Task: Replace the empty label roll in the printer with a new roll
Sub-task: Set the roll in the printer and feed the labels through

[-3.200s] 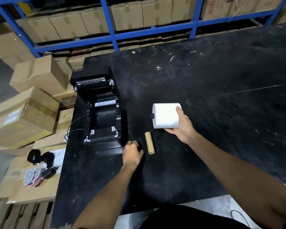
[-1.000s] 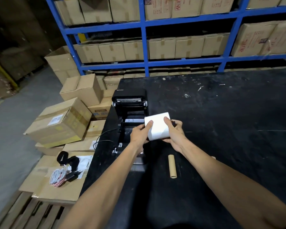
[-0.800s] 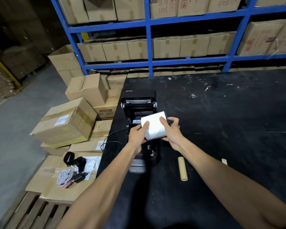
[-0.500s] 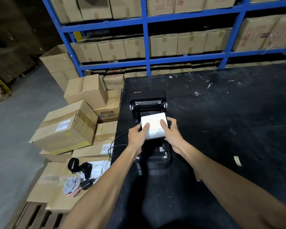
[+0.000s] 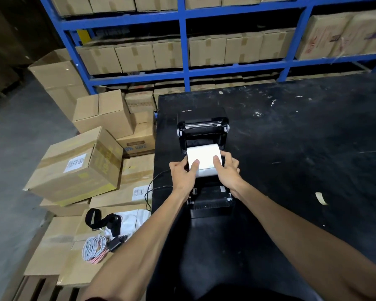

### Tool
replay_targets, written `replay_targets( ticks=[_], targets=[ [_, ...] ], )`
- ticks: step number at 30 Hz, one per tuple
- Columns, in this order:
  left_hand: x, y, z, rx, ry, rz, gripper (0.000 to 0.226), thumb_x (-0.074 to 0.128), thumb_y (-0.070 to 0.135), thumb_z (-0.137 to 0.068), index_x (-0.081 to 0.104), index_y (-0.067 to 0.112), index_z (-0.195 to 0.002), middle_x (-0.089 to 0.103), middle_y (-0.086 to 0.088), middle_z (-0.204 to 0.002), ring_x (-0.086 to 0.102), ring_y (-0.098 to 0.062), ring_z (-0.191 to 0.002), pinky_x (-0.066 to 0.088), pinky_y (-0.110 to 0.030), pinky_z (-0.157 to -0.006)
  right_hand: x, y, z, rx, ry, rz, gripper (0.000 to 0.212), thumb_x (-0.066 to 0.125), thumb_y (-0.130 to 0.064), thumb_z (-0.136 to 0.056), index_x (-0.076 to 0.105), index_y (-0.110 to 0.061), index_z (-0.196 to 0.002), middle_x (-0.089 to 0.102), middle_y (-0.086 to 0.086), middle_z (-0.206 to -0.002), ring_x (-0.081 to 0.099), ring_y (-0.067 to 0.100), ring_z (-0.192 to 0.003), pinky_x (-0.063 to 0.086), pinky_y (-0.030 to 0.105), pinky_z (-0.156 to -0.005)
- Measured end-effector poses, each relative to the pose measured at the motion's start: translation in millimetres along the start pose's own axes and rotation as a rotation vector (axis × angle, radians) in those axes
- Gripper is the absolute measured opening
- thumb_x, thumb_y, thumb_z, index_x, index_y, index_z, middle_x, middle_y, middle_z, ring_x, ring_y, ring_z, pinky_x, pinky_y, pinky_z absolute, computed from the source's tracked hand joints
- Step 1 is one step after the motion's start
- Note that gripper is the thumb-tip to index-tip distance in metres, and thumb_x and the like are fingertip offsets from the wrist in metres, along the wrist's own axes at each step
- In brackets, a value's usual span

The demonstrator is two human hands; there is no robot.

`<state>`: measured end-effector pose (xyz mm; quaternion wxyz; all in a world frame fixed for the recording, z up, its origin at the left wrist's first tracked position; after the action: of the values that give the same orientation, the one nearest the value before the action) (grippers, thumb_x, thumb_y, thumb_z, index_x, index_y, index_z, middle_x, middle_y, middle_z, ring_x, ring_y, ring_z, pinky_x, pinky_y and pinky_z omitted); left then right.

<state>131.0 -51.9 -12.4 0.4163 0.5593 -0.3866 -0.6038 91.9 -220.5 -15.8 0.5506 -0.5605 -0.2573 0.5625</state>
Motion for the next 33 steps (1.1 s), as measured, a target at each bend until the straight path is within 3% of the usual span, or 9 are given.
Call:
replay_targets(
  ticks=[3, 11, 16, 21, 25, 29, 33],
  targets=[
    [3.8, 0.9, -2.1, 0.025, -0.008, -0.025, 0.054, 0.063, 0.032, -0.095, 0.051, 0.006, -0.141, 0.034, -0.004, -0.117, 0.047, -0.015, -0.104, 0.041, -0.033, -0.109, 3.8, 10.5, -1.0, 0.027, 0.041, 0.033, 0.046, 0.035, -0.054, -0.099, 0.033, -0.040, -0.143, 0.024, -0.002, -0.153, 0.026, 0.021, -0.134, 0.032, 0.048, -0.114],
    [16.5, 2.7, -11.7, 0.053, 0.018, -0.046, 0.043, 0.062, 0.025, -0.095, 0.057, 0.010, -0.135, 0.035, -0.003, -0.117, 0.047, -0.013, -0.102, 0.040, -0.022, -0.099, 4.0, 16.9, -14.8, 0.005, 0.128, 0.026, 0.044, 0.036, -0.047, -0.102, 0.035, -0.038, -0.145, 0.026, -0.001, -0.154, 0.026, 0.022, -0.135, 0.033, 0.050, -0.113],
    [25.8, -10.8, -5.0, 0.011, 0.001, -0.042, 0.039, 0.062, 0.027, -0.096, 0.060, 0.011, -0.132, 0.037, -0.004, -0.116, 0.049, -0.018, -0.109, 0.041, -0.031, -0.107, 0.9, 26.1, -14.5, -0.006, 0.123, 0.054, 0.043, 0.038, -0.044, -0.102, 0.038, -0.037, -0.145, 0.026, -0.001, -0.153, 0.028, 0.022, -0.134, 0.030, 0.051, -0.115],
    [24.8, -22.9, 0.1, -0.006, -0.009, -0.070, 0.047, 0.062, 0.025, -0.097, 0.052, 0.009, -0.140, 0.036, -0.004, -0.118, 0.049, -0.020, -0.115, 0.037, -0.022, -0.103, 7.1, 39.3, -7.8, 0.031, 0.092, 0.127, 0.044, 0.036, -0.045, -0.103, 0.036, -0.036, -0.146, 0.027, 0.000, -0.155, 0.030, 0.026, -0.135, 0.028, 0.048, -0.114],
    [24.8, -25.9, 0.5, -0.033, -0.014, -0.073, 0.051, 0.061, 0.026, -0.097, 0.049, 0.010, -0.144, 0.038, -0.006, -0.123, 0.049, -0.022, -0.118, 0.039, -0.031, -0.110, 9.2, 39.4, -7.0, 0.030, 0.092, 0.146, 0.045, 0.035, -0.046, -0.103, 0.035, -0.038, -0.147, 0.027, -0.001, -0.156, 0.031, 0.026, -0.135, 0.025, 0.045, -0.113],
    [25.1, -25.4, -0.5, -0.032, -0.019, -0.076, 0.051, 0.061, 0.025, -0.097, 0.049, 0.011, -0.145, 0.039, -0.008, -0.127, 0.046, -0.018, -0.119, 0.033, -0.020, -0.104, 8.6, 40.1, -6.7, 0.029, 0.100, 0.139, 0.045, 0.036, -0.045, -0.103, 0.035, -0.037, -0.148, 0.026, -0.001, -0.157, 0.031, 0.027, -0.136, 0.025, 0.045, -0.114],
    [24.4, -25.7, 0.3, 0.002, -0.034, -0.104, 0.043, 0.061, 0.023, -0.097, 0.055, 0.013, -0.139, 0.041, -0.010, -0.127, 0.045, -0.018, -0.118, 0.032, -0.018, -0.102, 9.0, 42.4, -5.1, 0.023, 0.112, 0.142, 0.046, 0.038, -0.045, -0.103, 0.036, -0.036, -0.147, 0.027, 0.001, -0.156, 0.031, 0.026, -0.136, 0.025, 0.045, -0.115]
  ],
)
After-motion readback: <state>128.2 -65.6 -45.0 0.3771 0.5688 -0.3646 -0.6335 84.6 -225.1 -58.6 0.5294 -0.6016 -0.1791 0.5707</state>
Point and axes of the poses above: each hand's wrist, its own z-axis away from the middle knuckle, its own x-axis out of the palm, y = z × x, the point moved 7 cm from there along -z, towards the middle knuckle
